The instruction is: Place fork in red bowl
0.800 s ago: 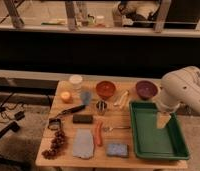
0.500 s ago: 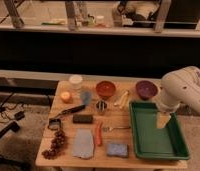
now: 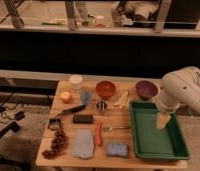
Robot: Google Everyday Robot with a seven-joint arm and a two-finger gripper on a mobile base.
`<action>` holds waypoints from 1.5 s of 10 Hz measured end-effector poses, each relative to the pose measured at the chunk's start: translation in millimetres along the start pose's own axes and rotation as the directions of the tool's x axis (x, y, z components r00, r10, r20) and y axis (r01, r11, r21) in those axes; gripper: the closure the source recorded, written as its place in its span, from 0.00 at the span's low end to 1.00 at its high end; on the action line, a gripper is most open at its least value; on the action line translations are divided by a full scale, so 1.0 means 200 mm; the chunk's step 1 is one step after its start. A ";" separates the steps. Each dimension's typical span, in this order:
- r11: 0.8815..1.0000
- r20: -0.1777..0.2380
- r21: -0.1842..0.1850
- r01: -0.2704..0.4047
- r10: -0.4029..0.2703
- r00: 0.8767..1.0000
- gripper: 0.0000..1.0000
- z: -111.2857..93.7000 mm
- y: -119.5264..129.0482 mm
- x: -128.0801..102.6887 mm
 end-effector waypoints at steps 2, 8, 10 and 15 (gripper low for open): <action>1.000 0.000 0.000 0.000 0.000 1.000 0.20 0.00 0.00 0.00; 1.000 0.000 0.000 0.000 0.000 1.000 0.20 0.00 0.00 0.00; 1.000 -0.001 0.001 0.000 0.000 1.000 0.20 0.00 0.00 0.00; 0.999 0.015 -0.016 0.042 -0.042 0.999 0.20 0.01 0.03 -0.17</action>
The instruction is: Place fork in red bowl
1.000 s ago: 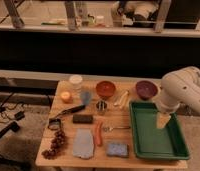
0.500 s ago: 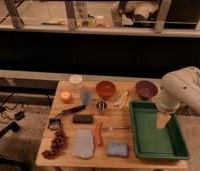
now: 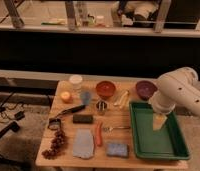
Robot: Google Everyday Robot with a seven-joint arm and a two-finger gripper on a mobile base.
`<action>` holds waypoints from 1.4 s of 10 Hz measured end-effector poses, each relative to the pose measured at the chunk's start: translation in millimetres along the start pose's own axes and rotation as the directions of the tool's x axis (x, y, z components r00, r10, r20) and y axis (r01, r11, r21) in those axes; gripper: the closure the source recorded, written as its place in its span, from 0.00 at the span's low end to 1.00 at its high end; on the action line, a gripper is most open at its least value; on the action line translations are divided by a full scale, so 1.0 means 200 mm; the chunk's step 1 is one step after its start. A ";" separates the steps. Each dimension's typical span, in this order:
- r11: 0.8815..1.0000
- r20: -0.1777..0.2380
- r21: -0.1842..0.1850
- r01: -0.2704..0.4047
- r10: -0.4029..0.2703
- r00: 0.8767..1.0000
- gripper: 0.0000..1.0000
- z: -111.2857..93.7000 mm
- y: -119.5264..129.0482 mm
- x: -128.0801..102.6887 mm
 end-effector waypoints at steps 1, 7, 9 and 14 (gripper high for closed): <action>1.000 0.009 0.000 0.021 -0.021 1.000 0.20 0.01 0.00 -0.08; 0.991 0.050 0.009 0.135 -0.135 0.990 0.20 0.11 -0.01 -0.44; 0.989 0.050 0.006 0.150 -0.150 0.987 0.20 0.16 0.03 -0.49; 0.981 0.058 0.005 0.195 -0.195 0.979 0.20 0.30 0.07 -0.62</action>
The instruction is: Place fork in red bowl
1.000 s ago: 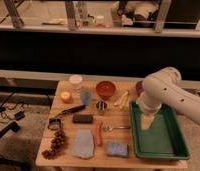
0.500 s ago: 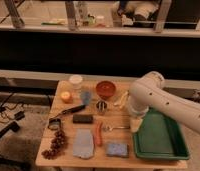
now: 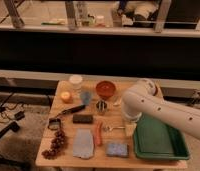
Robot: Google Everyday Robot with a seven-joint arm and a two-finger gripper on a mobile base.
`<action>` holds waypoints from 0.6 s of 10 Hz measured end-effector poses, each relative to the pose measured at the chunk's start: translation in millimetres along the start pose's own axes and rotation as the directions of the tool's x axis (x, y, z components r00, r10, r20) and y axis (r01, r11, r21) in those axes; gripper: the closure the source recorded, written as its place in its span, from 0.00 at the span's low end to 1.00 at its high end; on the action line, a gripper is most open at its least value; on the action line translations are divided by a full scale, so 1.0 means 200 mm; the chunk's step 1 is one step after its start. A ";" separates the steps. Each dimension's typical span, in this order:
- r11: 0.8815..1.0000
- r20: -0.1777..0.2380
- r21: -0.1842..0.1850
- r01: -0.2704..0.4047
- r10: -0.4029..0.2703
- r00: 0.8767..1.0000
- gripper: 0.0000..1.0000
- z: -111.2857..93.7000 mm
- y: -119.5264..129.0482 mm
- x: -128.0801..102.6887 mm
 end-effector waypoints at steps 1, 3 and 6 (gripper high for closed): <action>1.000 0.004 -0.001 0.014 -0.014 1.000 0.20 0.03 -0.01 -0.05; 0.999 0.007 -0.006 0.032 -0.032 0.999 0.20 0.07 -0.01 -0.08; 0.999 0.007 -0.015 0.046 -0.046 0.999 0.20 0.12 -0.02 -0.11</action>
